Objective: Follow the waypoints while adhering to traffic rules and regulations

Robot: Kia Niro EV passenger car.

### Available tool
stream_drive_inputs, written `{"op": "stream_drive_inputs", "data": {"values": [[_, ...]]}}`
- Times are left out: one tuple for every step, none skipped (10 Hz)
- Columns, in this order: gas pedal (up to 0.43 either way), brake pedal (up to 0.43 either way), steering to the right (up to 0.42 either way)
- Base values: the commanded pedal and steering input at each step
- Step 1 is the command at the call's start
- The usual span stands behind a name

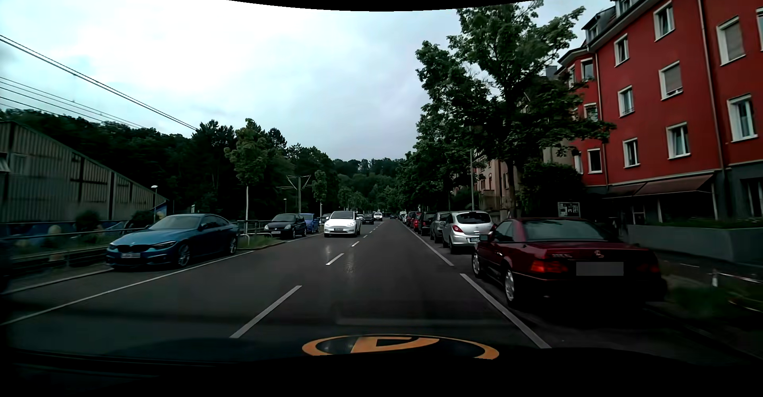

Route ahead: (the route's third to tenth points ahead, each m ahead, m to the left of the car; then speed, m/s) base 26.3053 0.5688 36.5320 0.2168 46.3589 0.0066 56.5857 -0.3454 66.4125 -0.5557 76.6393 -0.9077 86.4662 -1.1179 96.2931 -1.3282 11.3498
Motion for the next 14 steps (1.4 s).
{"op": "stream_drive_inputs", "data": {"values": [[0.087, 0.0, 0.001], [0.087, 0.0, 0.0], [0.087, 0.0, 0.0], [0.087, 0.0, -0.001], [0.087, 0.0, -0.004], [0.087, 0.0, -0.005], [0.087, 0.0, -0.005], [0.087, 0.0, -0.005], [0.087, 0.0, -0.005], [0.087, 0.0, -0.005], [0.087, 0.0, -0.005], [0.087, 0.0, -0.005], [0.087, 0.0, -0.005], [0.079, 0.0, -0.005]]}}
